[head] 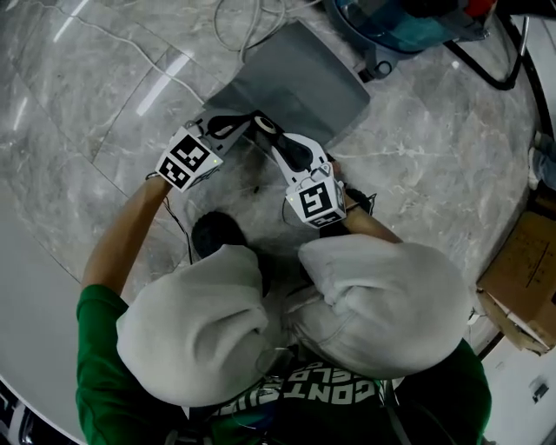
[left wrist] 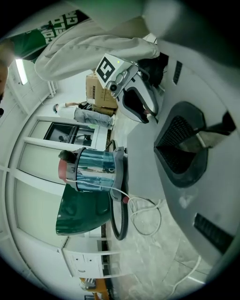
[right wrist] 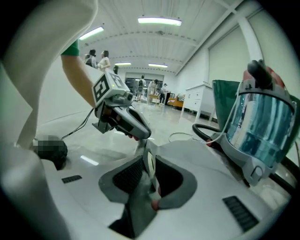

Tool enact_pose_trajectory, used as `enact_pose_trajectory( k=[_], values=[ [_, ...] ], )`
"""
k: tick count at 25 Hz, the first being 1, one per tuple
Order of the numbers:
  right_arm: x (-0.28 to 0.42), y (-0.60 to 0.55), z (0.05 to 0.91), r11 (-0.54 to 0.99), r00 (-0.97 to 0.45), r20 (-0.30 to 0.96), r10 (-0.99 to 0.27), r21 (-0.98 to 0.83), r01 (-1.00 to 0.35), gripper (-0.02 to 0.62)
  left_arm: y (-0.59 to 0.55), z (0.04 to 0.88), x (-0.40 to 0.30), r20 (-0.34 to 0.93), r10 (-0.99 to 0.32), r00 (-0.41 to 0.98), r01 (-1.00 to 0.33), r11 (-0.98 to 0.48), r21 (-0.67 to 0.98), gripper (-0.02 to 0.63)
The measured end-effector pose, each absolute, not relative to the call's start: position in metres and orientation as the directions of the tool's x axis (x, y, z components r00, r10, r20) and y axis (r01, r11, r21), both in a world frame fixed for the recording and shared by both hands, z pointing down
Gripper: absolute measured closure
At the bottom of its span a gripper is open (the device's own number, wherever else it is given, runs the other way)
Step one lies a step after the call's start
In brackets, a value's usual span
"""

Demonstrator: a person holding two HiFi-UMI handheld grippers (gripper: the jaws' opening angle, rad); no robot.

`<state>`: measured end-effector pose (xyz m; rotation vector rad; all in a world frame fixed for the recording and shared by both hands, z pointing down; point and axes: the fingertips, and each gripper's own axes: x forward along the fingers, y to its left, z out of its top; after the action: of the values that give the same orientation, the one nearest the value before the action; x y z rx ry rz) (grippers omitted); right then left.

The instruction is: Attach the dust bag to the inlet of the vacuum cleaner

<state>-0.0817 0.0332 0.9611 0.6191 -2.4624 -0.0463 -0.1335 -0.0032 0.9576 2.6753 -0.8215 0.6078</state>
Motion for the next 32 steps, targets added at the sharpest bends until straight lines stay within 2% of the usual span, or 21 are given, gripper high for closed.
enact_pose_trajectory(
  k=[6, 9, 10, 15, 20, 27, 32],
  values=[
    [-0.076, 0.007, 0.972, 0.882, -0.694, 0.577, -0.431, 0.107, -0.459, 0.509, -0.021, 0.956, -0.112, 0.480, -0.421, 0.769, -0.540, -0.830, 0.137, 0.609],
    [-0.076, 0.004, 0.975, 0.892, -0.705, 0.583, -0.404, 0.080, -0.445, 0.576, -0.022, 0.955, -0.107, 0.495, -0.399, 0.772, -0.515, -0.849, 0.120, 0.609],
    [-0.077, 0.005, 0.974, 0.896, -0.710, 0.580, -0.398, 0.078, -0.438, 0.580, -0.024, 0.950, -0.109, 0.492, -0.405, 0.771, -0.513, -0.852, 0.103, 0.609],
    [-0.081, 0.008, 0.972, 0.907, -0.725, 0.572, -0.382, 0.082, -0.413, 0.580, -0.061, 0.907, -0.126, 0.428, -0.454, 0.782, -0.538, -0.837, 0.094, 0.609],
    [-0.084, 0.009, 0.956, 0.910, -0.755, 0.543, -0.368, 0.044, -0.412, 0.580, -0.069, 0.925, -0.126, 0.503, -0.375, 0.779, -0.467, -0.882, 0.067, 0.609],
    [-0.067, -0.008, 0.950, 0.889, -0.754, 0.524, -0.397, 0.015, -0.458, 0.580, -0.049, 0.956, -0.120, 0.560, -0.196, 0.805, -0.389, -0.888, 0.248, 0.606],
    [-0.058, -0.014, 0.957, 0.886, -0.757, 0.532, -0.379, -0.026, -0.462, 0.580, -0.042, 0.960, -0.117, 0.542, -0.162, 0.825, -0.371, -0.878, 0.301, 0.606]
  ],
)
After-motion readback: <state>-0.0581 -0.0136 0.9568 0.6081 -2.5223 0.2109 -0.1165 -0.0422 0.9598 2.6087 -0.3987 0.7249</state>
